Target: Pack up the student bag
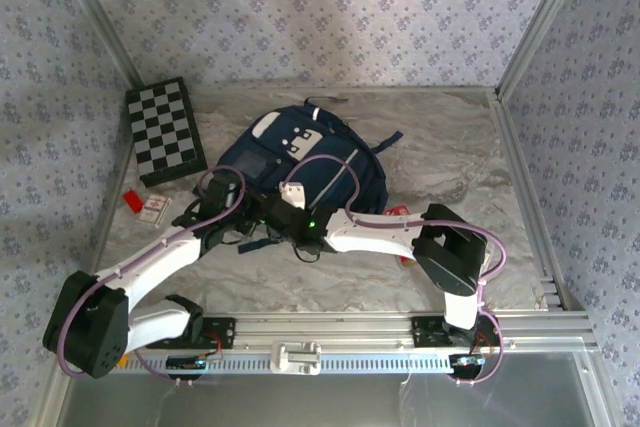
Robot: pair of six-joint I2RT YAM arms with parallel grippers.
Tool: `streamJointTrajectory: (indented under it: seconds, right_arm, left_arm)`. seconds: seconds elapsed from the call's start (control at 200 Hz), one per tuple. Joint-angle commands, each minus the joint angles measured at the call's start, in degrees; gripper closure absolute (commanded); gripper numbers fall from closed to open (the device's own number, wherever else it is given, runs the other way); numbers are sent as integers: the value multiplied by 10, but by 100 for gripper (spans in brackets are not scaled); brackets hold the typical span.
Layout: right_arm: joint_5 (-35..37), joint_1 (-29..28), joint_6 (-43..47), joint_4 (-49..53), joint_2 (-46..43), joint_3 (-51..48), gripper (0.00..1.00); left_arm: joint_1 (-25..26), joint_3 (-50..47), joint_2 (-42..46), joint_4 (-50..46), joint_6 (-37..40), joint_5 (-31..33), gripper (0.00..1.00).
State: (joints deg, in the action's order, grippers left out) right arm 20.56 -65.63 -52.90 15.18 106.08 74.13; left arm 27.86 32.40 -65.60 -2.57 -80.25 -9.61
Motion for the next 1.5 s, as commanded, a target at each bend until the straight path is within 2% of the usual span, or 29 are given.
streamJointTrajectory:
  seconds: [0.0,0.265,0.335,0.445,0.57,0.66,0.72,0.805,1.015,1.164,1.354,1.414,1.494]
  right_arm:
    - [19,11,20,-19,4,21,63]
    - [48,12,4,38,5,37,82]
    - [55,10,-1,44,-5,25,87]
    - [72,3,0,52,-22,2,90]
    - [88,0,12,67,-35,-8,100]
    - [79,-7,45,52,-50,-20,100]
    - [72,-16,62,50,-57,-29,100]
    - [78,-23,54,86,-66,-38,100]
    - [109,-23,24,134,-147,-141,100]
    - [111,-5,34,158,-176,-167,100]
    - [79,15,96,113,-137,-149,100]
    - [80,17,112,109,-122,-136,91]
    - [86,20,107,120,-100,-118,85]
  left_arm:
    - [19,14,26,51,-11,-52,100]
    - [23,12,29,44,-6,-38,100]
    - [22,11,28,42,-5,-35,100]
    - [23,11,27,40,-3,-31,100]
    - [21,13,27,31,4,-22,100]
    - [14,21,28,19,27,-1,100]
    - [-2,43,18,-26,64,20,100]
    - [-54,54,2,-24,82,-32,100]
    - [-130,51,-7,-8,102,-65,100]
    - [-130,51,-25,10,101,-84,100]
    - [-129,47,-35,11,98,-86,100]
    - [-128,47,-32,10,98,-86,100]
    - [-126,49,-27,2,100,-82,100]
